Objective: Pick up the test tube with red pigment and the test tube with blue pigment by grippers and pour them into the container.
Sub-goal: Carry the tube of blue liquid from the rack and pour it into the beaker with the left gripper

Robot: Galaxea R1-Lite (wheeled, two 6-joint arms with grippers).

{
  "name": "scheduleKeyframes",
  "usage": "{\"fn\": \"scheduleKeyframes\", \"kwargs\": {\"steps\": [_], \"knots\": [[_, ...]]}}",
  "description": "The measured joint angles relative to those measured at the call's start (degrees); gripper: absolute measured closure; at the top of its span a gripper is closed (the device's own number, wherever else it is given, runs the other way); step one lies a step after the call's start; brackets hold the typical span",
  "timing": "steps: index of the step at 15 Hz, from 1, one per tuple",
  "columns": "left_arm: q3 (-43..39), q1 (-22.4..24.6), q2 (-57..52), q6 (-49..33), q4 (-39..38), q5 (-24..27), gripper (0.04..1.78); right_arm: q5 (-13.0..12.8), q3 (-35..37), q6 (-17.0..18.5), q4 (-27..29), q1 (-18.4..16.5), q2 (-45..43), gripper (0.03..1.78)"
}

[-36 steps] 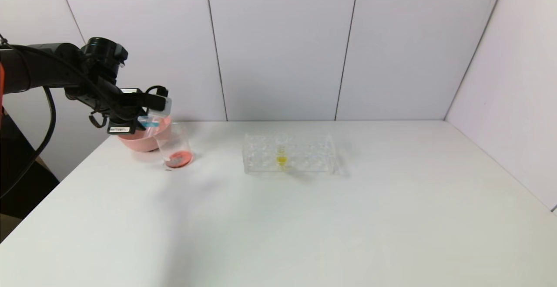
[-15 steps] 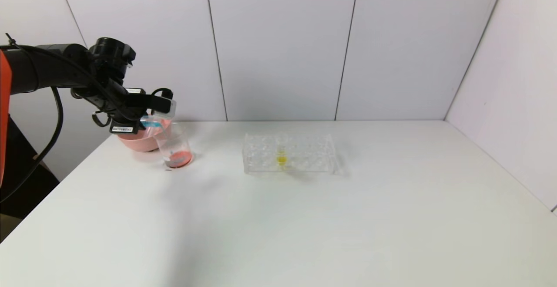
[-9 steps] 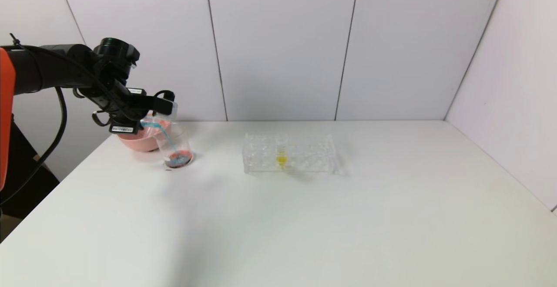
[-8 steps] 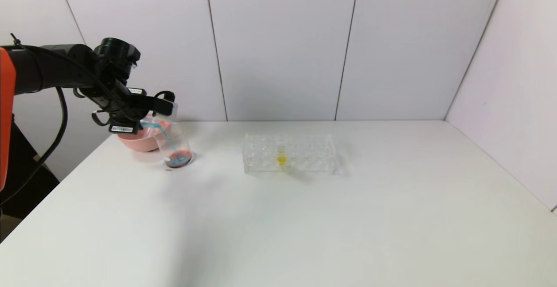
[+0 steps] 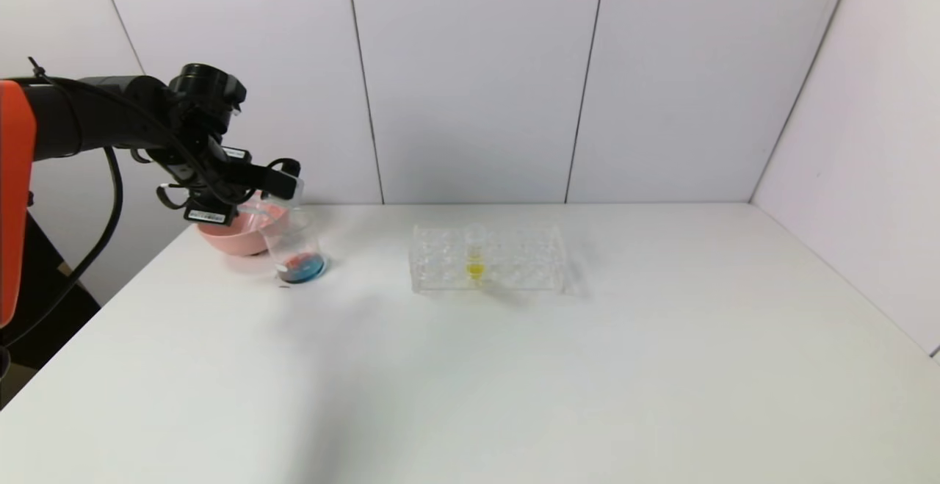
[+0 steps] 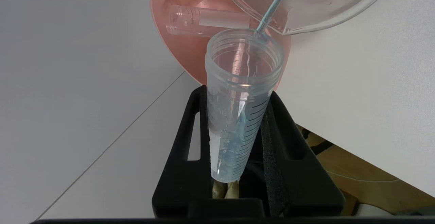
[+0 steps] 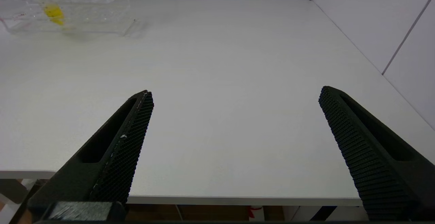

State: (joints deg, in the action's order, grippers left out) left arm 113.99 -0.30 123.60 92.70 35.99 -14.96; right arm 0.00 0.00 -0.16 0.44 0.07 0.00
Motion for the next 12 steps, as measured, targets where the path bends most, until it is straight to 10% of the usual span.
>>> {"fn": "scheduleKeyframes", "kwargs": {"steps": [12], "knots": [[-0.07,-0.99,0.18,-0.09,-0.52,-2.65,1.37,0.00,0.00,0.02,0.00,0.00,0.00,0.04]]}}
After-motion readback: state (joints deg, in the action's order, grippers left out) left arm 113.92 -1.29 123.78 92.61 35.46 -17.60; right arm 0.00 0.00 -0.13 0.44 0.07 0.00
